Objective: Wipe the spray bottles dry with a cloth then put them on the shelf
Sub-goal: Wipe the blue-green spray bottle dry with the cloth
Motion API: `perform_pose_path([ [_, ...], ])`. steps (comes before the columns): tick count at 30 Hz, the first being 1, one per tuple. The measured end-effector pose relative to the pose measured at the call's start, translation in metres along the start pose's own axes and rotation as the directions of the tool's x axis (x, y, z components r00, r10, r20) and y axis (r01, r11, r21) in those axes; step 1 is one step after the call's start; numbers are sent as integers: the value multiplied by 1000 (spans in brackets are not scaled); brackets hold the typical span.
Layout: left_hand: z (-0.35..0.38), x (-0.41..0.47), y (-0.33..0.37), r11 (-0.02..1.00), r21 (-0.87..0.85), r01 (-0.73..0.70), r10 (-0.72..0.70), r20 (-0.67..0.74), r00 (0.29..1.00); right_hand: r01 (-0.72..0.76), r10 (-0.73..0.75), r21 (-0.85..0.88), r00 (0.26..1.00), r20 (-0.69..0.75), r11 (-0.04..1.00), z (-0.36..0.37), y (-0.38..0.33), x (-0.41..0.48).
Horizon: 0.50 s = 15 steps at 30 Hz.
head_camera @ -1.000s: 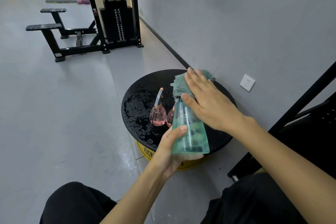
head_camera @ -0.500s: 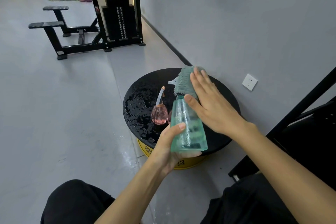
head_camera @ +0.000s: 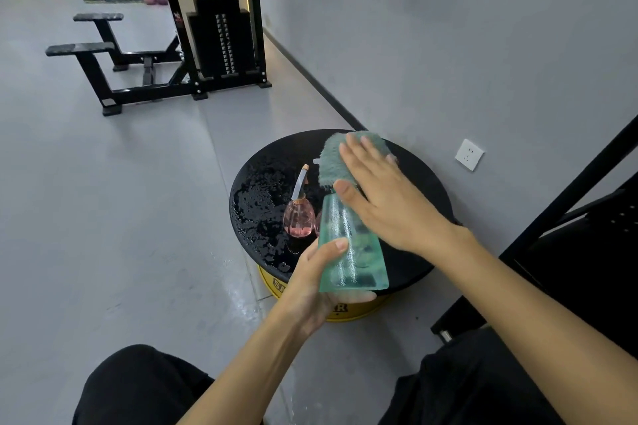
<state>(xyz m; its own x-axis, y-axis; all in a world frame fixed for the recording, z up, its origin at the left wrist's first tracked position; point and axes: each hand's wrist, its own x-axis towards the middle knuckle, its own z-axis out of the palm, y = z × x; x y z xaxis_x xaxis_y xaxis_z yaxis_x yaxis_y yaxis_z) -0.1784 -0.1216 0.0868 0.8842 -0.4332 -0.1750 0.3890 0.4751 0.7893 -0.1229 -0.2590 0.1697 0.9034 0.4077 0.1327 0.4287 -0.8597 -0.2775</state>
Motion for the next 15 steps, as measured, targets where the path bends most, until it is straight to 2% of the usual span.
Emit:
perform_pose_path([
  [5, -3, -1, -1, 1000, 7, -2, 2, -17, 1000, 42, -46, 70, 997, 58, 997, -1, -7, -4],
  [11, 2, 1, -1, 1000, 20, 6, -6, -6, 1000, -32, 32, -10, 999, 28, 999, -9, 0, 20],
  [15, -3, 1, 0, 1000, -15, -3, 3, -15, 1000, 29, -33, 65, 998, 61, 997, -6, -8, 7],
])
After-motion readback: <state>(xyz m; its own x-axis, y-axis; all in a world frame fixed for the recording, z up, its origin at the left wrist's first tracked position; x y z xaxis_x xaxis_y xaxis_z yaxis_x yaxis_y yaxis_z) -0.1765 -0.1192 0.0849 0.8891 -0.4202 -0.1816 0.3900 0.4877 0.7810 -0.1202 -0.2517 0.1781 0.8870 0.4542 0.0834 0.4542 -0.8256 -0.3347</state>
